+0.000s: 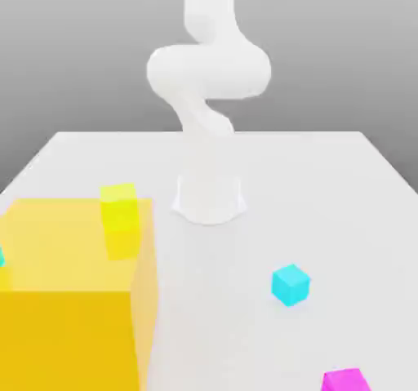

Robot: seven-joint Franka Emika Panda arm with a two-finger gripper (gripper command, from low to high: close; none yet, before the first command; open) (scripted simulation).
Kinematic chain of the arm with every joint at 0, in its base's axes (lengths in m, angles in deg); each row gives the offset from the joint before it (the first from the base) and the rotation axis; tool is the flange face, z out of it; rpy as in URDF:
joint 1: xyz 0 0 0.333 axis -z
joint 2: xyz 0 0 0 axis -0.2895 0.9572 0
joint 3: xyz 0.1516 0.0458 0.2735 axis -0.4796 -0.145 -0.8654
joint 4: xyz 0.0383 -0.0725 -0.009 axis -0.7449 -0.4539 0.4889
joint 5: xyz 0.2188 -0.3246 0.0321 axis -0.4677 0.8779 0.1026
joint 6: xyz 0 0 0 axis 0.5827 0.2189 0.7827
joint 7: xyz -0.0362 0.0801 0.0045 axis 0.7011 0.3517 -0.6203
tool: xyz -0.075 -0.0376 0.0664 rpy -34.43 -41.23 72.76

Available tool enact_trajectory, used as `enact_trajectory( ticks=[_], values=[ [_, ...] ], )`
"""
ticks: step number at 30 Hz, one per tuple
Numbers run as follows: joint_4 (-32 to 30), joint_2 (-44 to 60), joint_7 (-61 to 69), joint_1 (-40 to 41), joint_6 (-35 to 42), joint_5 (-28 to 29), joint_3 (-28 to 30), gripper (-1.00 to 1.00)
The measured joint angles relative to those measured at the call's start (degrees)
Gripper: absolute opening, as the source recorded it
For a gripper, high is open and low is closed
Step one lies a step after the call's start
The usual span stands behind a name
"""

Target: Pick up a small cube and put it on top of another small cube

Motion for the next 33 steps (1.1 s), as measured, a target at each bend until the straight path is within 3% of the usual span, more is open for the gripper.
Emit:
enact_trajectory(
  ticks=[17,33],
  values=[
    [2.7,35.7,-9.2,-0.7,-8.7,7.2,-9.0,0.00],
    [5.8,68.4,-15.2,-7.2,-19.6,11.0,-9.9,0.00]
  ],
)
